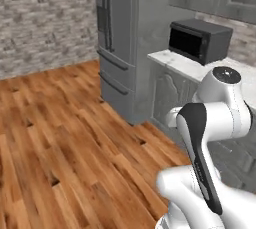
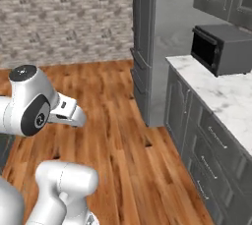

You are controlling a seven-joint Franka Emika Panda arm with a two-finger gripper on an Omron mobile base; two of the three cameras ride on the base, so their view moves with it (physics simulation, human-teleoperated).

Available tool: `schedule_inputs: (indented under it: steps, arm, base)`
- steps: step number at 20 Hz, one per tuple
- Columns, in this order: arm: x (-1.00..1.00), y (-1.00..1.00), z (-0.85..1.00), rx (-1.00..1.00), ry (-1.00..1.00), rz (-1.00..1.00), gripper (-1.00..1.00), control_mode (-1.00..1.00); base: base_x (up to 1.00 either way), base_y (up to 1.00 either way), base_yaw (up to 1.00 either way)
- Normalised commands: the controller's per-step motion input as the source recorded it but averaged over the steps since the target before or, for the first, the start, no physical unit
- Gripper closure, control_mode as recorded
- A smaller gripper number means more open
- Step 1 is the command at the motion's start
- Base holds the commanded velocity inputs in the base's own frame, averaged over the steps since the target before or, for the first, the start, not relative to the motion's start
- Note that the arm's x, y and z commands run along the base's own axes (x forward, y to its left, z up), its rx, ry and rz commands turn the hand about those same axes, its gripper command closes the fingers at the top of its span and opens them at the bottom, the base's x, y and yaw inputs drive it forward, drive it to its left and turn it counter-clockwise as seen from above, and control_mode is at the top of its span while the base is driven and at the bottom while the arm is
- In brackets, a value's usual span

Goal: Four empty soda cans are scattered around the kitchen. Gather all the cans and cluster them next to the stove for recycling.

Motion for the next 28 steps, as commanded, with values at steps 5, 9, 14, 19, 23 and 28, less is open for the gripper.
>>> schedule_inputs:
  steps: [5,9,14,19,23,28]
  arm:
    - [0.0,0.0,0.0,0.0,0.0,0.0,-1.0,1.0]
    - [0.0,0.0,0.0,0.0,0.0,0.0,-1.0,1.0]
    - [0.0,0.0,0.0,0.0,0.0,0.0,-1.0,1.0]
    - [0.0,0.0,0.0,0.0,0.0,0.0,-1.0,1.0]
    - [0.0,0.0,0.0,0.0,0.0,0.0,-1.0,1.0]
    - [0.0,0.0,0.0,0.0,0.0,0.0,-1.0,1.0]
  base:
    - [-0.06,-0.14,0.47]
    - [-0.03,-0.22,0.43]
    - [0.0,-0.33,0.38]
    - [0.0,-0.42,0.35]
    - [0.0,-0.42,0.35]
    - [0.02,-0.42,0.35]
